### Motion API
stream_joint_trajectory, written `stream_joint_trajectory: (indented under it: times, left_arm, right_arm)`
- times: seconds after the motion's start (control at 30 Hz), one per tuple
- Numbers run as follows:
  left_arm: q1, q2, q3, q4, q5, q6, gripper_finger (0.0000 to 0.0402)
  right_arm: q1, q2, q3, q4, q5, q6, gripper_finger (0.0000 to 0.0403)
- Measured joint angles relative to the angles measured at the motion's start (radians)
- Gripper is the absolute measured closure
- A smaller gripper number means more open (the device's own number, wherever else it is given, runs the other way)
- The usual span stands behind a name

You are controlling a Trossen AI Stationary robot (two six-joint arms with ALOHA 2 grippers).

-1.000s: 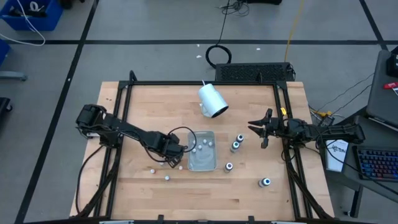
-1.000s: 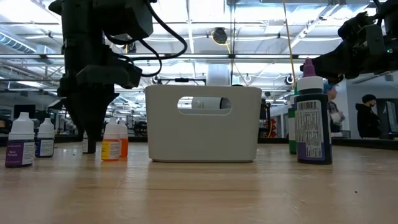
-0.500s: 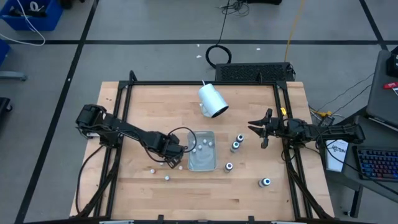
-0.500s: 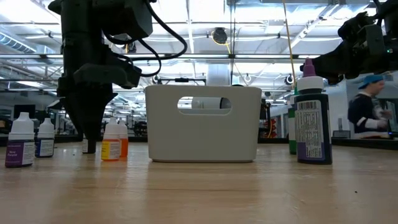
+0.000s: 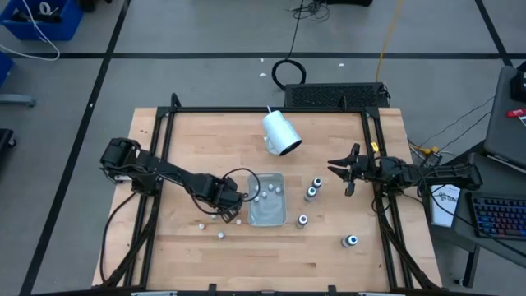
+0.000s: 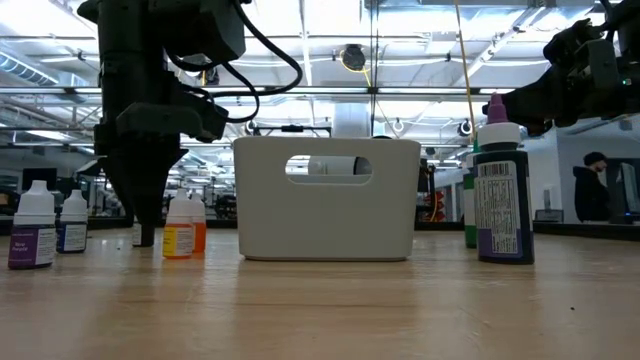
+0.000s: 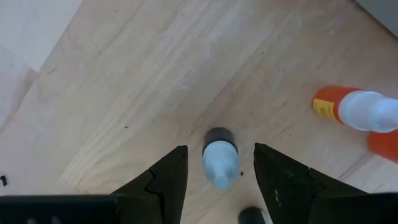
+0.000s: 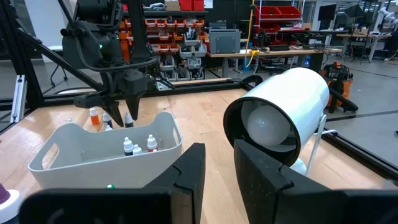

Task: Pick & Place food coloring
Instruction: Put the small black food coloring bottle into the gray bin

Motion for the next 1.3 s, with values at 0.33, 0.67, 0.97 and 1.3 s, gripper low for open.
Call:
stream_joint_trajectory:
  times: [0.33,0.67,0.97,1.3]
  left_arm:
    - [0.0,-0.001,0.03,0.0,0.001,0.061,0.0216]
    - [0.0,-0.001,0.032,-0.035,0.01,0.043,0.0215]
    - [0.0,-0.001,0.032,-0.035,0.0,0.052,0.0215]
    - [0.0,-0.001,0.032,-0.034,0.019,0.061,0.0304]
  right_arm:
    - [0.0,0.0,0.0,0.0,0.0,0.0,0.0325]
    - [0.0,0.0,0.0,0.0,0.0,0.0,0.0325]
    - [0.0,0.0,0.0,0.0,0.0,0.0,0.0325]
    - [0.0,0.0,0.0,0.0,0.0,0.0,0.0325]
